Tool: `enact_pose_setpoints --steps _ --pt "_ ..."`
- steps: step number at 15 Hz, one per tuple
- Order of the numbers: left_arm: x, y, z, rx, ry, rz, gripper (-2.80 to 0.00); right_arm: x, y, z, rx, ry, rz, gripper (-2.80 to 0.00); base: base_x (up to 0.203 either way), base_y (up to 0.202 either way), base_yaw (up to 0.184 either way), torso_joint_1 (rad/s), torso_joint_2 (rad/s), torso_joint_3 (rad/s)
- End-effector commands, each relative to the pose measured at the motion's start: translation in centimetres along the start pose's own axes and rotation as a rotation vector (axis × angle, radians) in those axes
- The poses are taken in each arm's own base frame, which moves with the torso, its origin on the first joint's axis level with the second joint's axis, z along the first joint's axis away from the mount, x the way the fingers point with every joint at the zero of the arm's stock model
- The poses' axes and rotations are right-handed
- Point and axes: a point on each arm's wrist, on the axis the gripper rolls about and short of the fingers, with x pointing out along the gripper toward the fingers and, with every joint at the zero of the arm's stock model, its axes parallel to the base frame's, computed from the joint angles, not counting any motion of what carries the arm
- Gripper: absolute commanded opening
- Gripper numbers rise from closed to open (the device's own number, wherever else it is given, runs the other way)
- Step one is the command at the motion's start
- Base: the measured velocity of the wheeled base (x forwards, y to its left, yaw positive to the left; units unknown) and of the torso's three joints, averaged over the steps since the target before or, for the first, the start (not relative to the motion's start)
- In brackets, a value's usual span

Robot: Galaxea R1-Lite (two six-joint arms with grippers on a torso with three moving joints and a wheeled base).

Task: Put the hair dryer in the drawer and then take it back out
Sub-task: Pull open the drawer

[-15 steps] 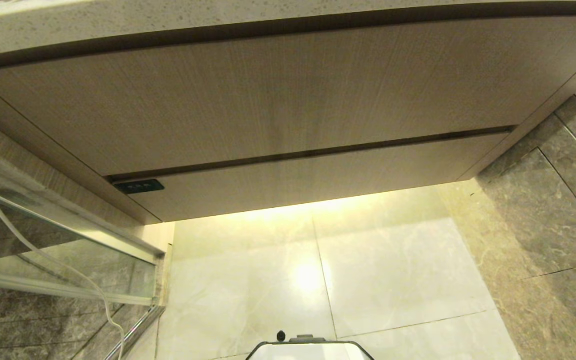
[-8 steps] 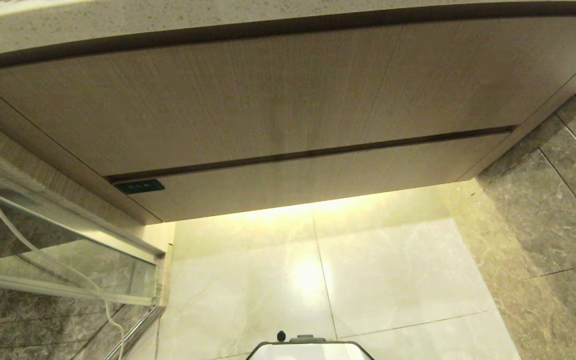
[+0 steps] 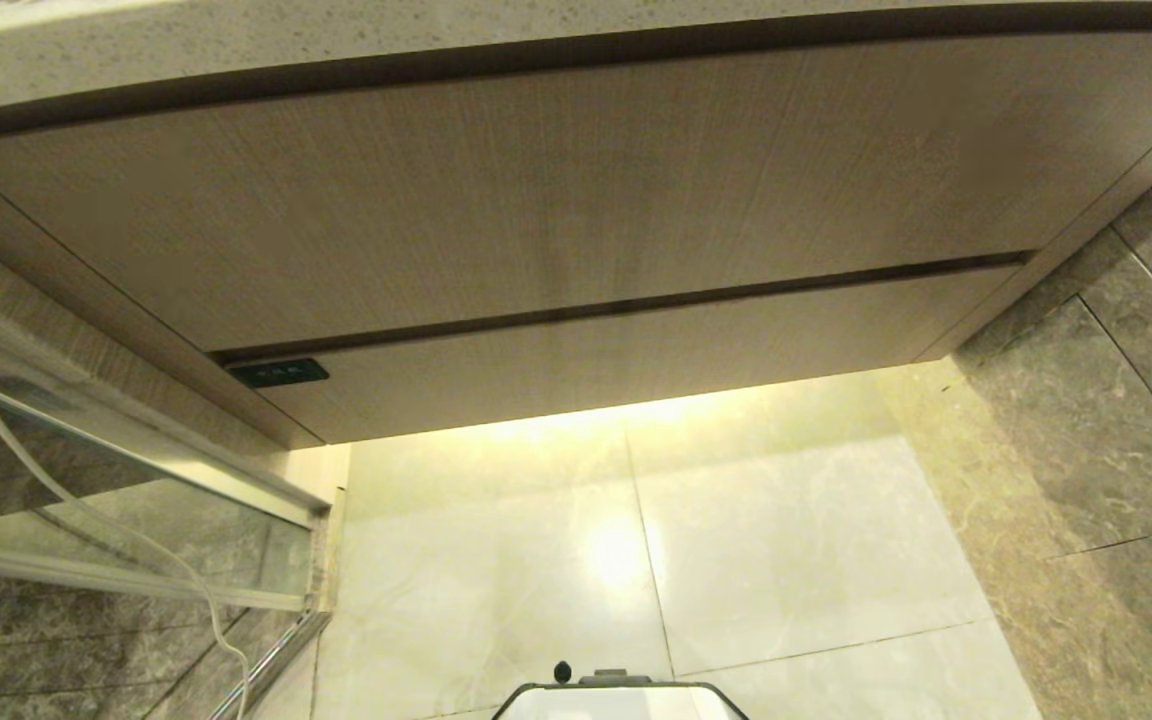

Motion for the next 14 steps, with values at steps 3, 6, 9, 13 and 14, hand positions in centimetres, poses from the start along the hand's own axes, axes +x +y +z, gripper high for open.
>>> enact_pose_setpoints --steps 3,6,9,13,14 --pt "0.01 0.0 -0.04 0.0 0.001 0.0 -2.8 1.62 -0.06 1.38 0.014 0.066 0.075 -2.8 0.0 0.0 0.0 0.0 0.0 0.0" --pt "0.01 0.0 -0.03 0.0 0.001 0.0 -2.8 1.05 -0.02 1.34 -0.004 0.024 0.06 -2.8 0.0 0.0 0.0 0.0 0.0 0.0" --pt "0.0 0.0 0.0 0.0 0.0 0.0 -2.8 1.15 -0.06 1.16 -0.044 -0.031 0.048 -2.8 0.0 0.0 0.0 0.0 0.0 0.0" --pt "0.01 0.0 -0.03 0.0 0.001 0.0 -2.8 1.35 -0.08 1.73 -0.119 -0.093 0.043 -2.8 0.0 0.0 0.0 0.0 0.0 0.0" --pt "0.01 0.0 -0.03 0.0 0.001 0.0 -2.8 1.39 -0.11 1.39 -0.114 -0.084 0.037 -2.8 0.0 0.0 0.0 0.0 0.0 0.0"
